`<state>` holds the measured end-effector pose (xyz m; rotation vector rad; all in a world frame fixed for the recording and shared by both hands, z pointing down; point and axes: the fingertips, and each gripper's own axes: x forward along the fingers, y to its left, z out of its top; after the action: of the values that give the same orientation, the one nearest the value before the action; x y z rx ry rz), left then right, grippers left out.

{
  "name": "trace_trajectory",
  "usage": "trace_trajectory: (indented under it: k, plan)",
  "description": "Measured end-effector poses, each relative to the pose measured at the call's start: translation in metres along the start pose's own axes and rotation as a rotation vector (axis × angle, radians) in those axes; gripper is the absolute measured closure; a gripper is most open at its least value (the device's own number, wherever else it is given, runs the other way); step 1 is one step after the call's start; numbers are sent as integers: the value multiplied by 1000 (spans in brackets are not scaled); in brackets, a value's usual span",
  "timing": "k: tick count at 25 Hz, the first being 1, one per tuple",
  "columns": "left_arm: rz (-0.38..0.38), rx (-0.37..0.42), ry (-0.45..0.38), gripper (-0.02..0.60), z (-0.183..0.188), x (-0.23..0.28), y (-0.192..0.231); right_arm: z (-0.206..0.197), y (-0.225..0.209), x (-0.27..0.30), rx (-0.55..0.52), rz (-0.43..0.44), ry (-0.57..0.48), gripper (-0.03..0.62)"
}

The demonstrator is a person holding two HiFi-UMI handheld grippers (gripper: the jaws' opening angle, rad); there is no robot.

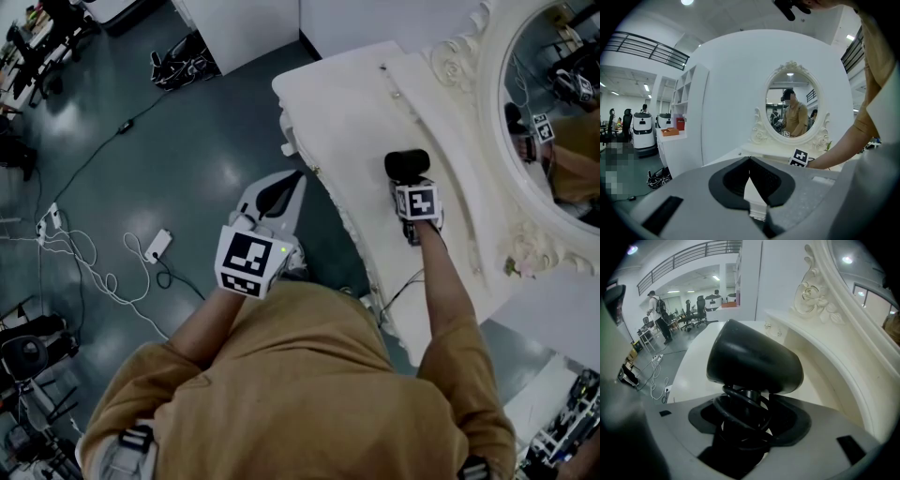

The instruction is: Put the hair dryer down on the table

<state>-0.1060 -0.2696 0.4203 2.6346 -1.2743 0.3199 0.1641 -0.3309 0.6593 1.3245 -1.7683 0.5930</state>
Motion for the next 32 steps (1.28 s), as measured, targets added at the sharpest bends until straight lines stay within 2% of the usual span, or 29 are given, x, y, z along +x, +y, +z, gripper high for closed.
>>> trace_trajectory:
  k: [3,6,19,23,32]
  plan:
    - [-1,-1,-2,577,0,0,-1,0,2,0,6,7,1,321]
    - [0,-3,-2,577,0,2,-1,-12,1,3,31,12,44,319]
    - [-3,-16,2,577,-3,7,-3,-19,4,4,81,67,69,318]
    - [0,-18,4,577,-3,6,-2,-18,14,4,124,133,72,276]
    - [1,-13,3,577,-2,4,-8,-18,13,2,143,117,56,279]
